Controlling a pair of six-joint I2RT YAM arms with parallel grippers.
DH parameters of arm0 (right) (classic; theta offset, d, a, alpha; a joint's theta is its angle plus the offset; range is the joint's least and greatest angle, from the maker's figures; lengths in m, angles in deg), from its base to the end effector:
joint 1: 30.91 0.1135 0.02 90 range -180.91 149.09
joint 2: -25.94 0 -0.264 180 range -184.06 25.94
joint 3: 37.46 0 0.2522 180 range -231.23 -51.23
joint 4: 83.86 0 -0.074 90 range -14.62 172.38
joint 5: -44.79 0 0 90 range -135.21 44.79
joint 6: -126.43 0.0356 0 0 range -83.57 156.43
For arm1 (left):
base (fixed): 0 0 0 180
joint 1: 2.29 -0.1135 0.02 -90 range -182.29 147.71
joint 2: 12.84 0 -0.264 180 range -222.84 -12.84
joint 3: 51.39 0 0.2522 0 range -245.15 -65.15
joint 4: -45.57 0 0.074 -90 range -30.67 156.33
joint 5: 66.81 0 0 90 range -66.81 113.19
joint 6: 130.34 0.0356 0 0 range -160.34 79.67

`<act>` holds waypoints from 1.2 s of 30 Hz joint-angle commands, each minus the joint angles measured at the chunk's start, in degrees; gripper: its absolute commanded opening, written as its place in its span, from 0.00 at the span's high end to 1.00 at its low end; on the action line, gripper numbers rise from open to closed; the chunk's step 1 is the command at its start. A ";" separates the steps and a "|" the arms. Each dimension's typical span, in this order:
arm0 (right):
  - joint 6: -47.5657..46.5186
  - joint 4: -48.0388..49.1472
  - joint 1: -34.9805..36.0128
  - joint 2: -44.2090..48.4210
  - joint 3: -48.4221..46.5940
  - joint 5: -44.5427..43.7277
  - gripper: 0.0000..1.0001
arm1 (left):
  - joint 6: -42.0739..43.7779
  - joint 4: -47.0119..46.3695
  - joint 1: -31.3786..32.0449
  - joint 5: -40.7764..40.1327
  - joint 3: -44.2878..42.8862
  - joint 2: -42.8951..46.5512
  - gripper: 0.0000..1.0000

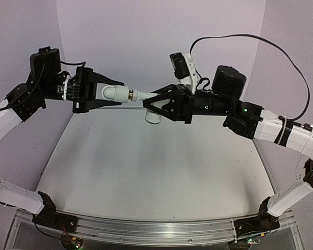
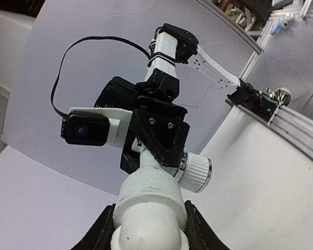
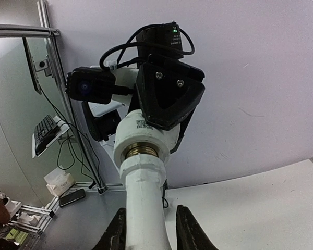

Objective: Install the water faucets

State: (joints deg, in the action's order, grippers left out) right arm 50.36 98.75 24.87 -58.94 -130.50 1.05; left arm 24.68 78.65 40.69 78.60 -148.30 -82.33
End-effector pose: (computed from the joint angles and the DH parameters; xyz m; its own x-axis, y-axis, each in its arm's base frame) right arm 0.1716 0.2981 0.4307 -0.1317 0.1023 -0.9860 -0.9676 -0.2294 0.1055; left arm 0.1593 -0.1885 0.4676 0.8636 -0.1014 -0.4938 0.4819 -0.1214 0.8677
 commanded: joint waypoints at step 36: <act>14.15 3.37 1.28 3.23 8.96 -7.38 0.02 | 11.17 -10.15 0.06 -32.35 10.16 0.55 1.00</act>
State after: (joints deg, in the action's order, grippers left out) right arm 63.91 99.22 27.20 -61.51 -125.57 -1.88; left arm 47.93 77.07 41.28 47.43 -140.45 -84.41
